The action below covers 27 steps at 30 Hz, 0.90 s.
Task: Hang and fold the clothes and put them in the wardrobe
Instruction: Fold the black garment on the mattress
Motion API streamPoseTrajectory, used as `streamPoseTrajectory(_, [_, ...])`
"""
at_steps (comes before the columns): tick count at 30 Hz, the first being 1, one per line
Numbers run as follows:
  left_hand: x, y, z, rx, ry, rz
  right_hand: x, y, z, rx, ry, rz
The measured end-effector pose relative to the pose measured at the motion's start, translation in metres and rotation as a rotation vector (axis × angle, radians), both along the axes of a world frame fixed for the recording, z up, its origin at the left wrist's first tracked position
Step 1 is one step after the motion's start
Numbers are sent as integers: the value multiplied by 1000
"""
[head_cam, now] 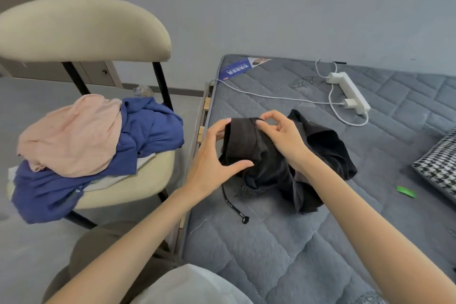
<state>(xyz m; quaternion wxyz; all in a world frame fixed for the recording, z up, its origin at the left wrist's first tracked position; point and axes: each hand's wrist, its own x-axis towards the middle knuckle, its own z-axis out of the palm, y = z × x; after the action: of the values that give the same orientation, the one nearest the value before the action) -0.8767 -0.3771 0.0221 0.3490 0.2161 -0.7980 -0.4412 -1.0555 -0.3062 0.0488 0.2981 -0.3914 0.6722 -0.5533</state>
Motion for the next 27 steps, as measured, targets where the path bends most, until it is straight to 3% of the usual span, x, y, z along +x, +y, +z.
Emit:
streamPoseTrajectory(4, [-4, -16, 12, -135, -69, 33, 1, -6, 4, 79, -48, 4])
streamPoseTrajectory(9, [-16, -31, 21, -94, -96, -48, 2, -2, 1, 104, 9, -56])
streamPoseTrajectory(11, [-21, -35, 28, -44, -58, -15, 5, 2, 4, 68, 89, -54])
streamPoseTrajectory(15, [-31, -47, 50, 115, 77, 68, 11, 8, 22, 39, 261, 190])
streamPoseTrajectory(17, [-35, -51, 65, 138, 104, 58, 9, 3, 28, 20, 343, 173])
streamPoseTrajectory(22, [-30, -60, 86, 193, 237, 38, 1, -14, 60, -118, 235, 52])
streamPoseTrajectory(27, [-15, -59, 56, 153, -72, -44, 0, -30, 105, -228, 130, 2])
